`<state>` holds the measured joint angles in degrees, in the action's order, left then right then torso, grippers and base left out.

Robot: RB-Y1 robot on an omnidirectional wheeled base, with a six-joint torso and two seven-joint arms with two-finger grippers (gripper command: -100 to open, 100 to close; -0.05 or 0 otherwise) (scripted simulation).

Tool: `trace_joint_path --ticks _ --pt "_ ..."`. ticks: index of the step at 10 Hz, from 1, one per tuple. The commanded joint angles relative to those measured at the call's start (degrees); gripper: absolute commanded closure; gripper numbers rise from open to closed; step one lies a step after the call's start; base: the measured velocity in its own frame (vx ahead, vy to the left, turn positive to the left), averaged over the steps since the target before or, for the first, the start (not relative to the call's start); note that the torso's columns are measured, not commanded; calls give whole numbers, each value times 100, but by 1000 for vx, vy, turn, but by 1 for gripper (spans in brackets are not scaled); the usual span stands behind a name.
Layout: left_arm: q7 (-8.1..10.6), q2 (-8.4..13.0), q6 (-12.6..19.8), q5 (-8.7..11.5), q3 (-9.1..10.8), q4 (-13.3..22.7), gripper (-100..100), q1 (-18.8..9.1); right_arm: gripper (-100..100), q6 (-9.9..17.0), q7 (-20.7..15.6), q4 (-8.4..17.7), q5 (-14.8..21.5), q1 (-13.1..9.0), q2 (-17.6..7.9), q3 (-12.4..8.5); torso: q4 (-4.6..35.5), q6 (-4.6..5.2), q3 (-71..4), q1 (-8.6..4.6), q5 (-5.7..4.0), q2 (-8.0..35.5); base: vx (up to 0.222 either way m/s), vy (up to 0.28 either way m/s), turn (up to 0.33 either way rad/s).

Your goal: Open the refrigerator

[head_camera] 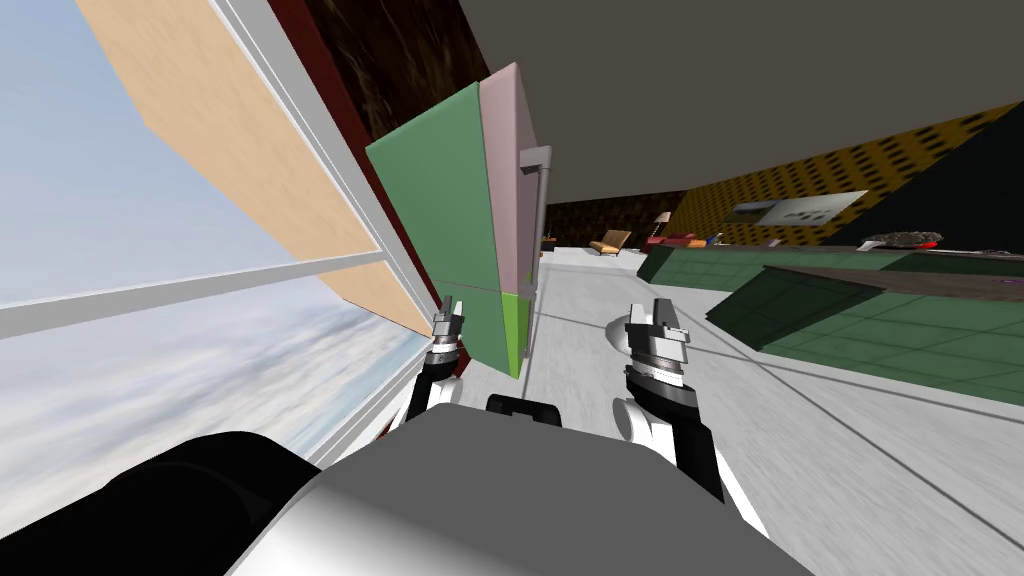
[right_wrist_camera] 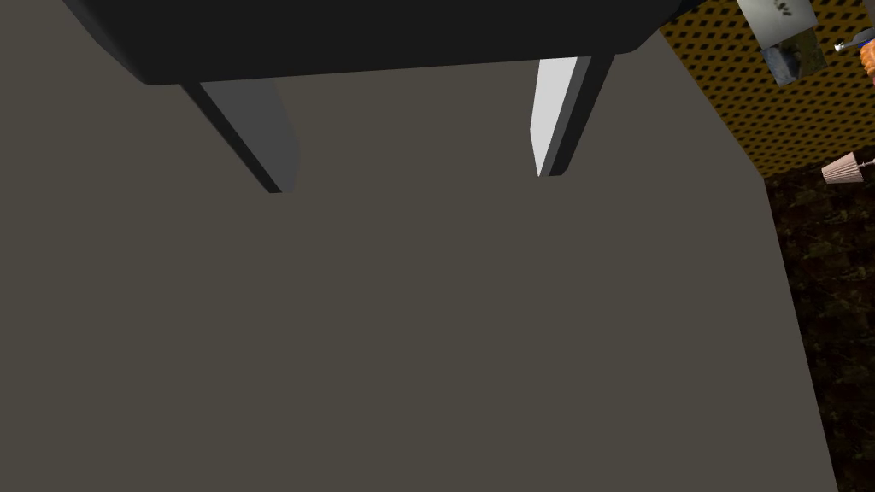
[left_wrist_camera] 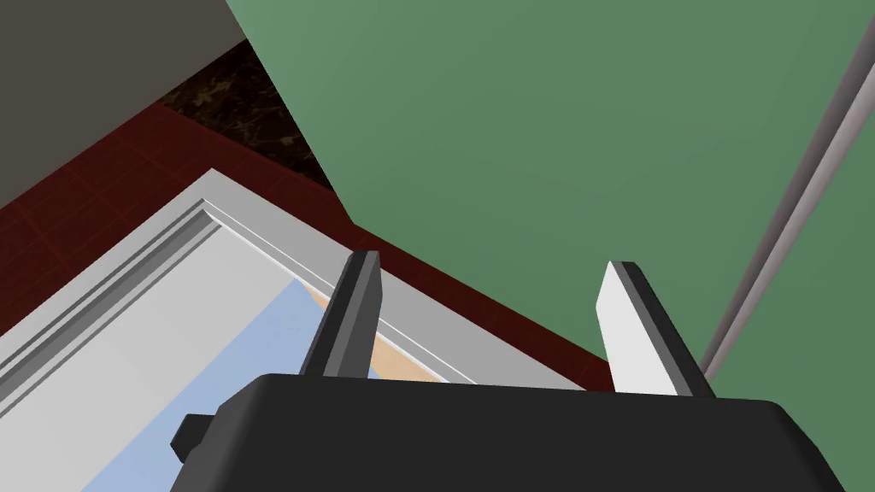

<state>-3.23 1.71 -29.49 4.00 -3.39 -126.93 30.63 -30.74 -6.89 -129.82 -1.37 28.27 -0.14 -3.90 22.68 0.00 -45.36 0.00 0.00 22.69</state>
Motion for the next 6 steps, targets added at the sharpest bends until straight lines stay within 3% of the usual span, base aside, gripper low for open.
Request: trace_joint_path --ticks 1,3,4,6 --pt "0 0 0 0 0 0 0 0 0 0 0 0 0 0 0 0 423 0 -845 0 0 424 0 0 0" --pt "0 0 0 0 0 0 0 0 0 0 0 0 0 0 0 0 1269 0 -2537 0 0 1270 0 0 0" --pt "0 220 147 8 -2 -52 -100 -66 0 0 0 0 0 0 0 0 1692 0 -3383 0 0 1693 9 -11 23" --pt "-1 390 361 20 -4 -116 -100 -162 0 0 0 2 0 1 1 0 1936 0 -3891 -5 -1 1936 13 -25 27"
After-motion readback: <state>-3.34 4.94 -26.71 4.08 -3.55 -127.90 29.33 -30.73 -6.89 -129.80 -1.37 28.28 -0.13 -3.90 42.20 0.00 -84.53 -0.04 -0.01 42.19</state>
